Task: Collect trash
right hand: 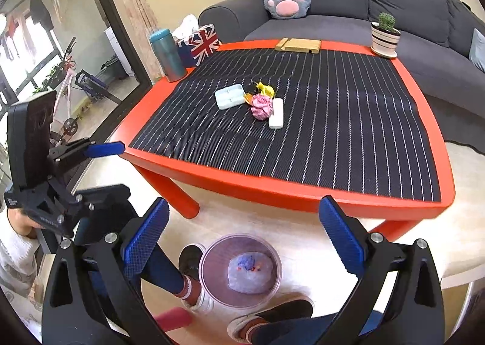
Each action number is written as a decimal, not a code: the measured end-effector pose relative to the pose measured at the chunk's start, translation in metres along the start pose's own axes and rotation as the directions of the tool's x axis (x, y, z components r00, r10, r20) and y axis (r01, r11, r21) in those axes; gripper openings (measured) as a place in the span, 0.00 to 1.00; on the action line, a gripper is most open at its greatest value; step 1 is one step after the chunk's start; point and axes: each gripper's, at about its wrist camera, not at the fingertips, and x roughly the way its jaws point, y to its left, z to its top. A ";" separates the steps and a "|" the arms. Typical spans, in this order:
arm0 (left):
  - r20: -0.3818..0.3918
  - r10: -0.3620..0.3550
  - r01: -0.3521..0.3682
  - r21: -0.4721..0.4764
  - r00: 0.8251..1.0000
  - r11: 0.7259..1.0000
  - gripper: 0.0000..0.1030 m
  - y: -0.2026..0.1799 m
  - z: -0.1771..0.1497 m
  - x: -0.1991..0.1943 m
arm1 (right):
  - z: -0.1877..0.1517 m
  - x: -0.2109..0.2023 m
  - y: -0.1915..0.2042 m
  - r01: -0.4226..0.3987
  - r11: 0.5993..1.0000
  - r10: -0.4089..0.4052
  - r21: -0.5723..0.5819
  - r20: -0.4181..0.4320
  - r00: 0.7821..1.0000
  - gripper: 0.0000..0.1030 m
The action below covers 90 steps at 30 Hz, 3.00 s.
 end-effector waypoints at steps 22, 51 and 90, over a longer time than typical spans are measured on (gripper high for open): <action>0.049 0.053 -0.050 -0.058 0.997 0.997 0.93 0.052 0.041 0.010 | 0.096 0.069 0.014 0.009 0.981 -0.017 -0.193 -0.041 0.999 0.94; 0.021 0.042 -0.039 -0.135 0.999 0.990 0.93 0.085 0.031 0.027 | 0.126 0.184 0.003 0.058 0.955 -0.118 -0.292 -0.193 0.974 0.41; -0.034 0.034 -0.032 0.050 0.999 0.998 0.93 0.085 0.091 0.074 | 0.132 0.119 -0.016 0.003 0.989 -0.021 -0.145 -0.120 0.993 0.23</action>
